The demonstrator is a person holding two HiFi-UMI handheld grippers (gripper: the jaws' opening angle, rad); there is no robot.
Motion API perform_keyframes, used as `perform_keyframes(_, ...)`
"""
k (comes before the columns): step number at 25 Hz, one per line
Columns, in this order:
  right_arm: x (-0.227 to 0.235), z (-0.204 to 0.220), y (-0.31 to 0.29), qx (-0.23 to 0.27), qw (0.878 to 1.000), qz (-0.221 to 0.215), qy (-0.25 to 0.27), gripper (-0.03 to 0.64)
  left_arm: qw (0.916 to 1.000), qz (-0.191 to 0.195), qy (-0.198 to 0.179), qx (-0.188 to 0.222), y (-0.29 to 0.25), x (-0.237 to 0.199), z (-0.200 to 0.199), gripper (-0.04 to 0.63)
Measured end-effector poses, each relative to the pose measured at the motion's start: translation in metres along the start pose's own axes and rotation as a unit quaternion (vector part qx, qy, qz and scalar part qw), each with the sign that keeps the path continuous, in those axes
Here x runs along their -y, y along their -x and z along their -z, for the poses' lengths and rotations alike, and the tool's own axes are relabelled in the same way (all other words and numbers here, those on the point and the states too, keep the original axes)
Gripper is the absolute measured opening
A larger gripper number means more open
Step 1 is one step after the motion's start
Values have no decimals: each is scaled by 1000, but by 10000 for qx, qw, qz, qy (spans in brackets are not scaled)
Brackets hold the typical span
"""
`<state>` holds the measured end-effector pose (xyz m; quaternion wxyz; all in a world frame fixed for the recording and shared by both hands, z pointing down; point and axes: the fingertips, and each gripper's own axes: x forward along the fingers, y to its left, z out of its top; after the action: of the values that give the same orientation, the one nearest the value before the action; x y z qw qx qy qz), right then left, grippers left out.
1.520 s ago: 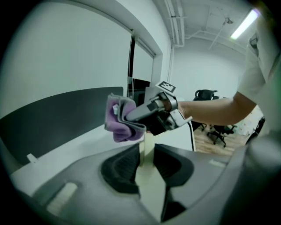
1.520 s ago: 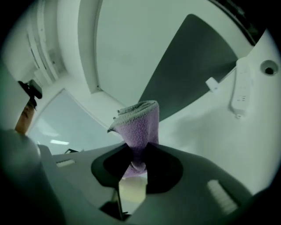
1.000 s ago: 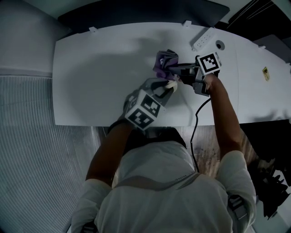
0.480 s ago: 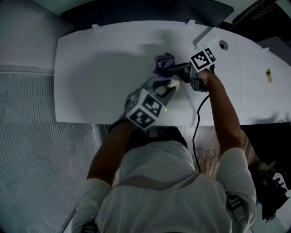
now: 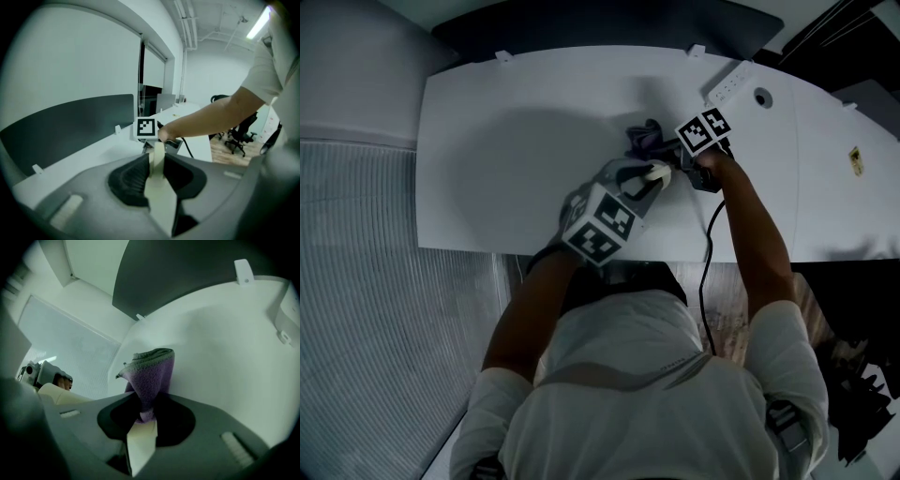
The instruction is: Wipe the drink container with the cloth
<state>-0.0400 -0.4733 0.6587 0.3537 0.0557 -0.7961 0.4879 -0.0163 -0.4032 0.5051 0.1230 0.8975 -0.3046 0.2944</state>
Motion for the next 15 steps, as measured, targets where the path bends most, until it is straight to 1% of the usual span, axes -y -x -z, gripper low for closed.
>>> perform_keyframes(3, 0, 0, 6, 438, 9990, 12, -133, 91, 10000, 8, -86, -30, -1, 3, 2, 94)
perform_keyframes(7, -4, -1, 26, 1035, 9939, 349, -145, 91, 9997, -53, -246, 73, 2, 3, 0, 94)
perform_keyframes(10, -6, 7, 52, 1472, 9863, 718, -173, 91, 9989, -139, -438, 3, 4, 5, 1, 102)
perform_keyframes(12, -11, 16, 73, 1915, 9765, 978, -120, 91, 9987, -166, -489, -5, 7, 6, 2, 157)
perform_keyframes(13, -16, 20, 85, 2210, 9692, 1086, -60, 91, 9988, -167, -464, 45, 10, 7, 1, 165)
perform_keyframes(15, -28, 29, 109, 2832, 9497, 1334, 20, 91, 9991, -147, -346, 217, 21, 9, -2, 176)
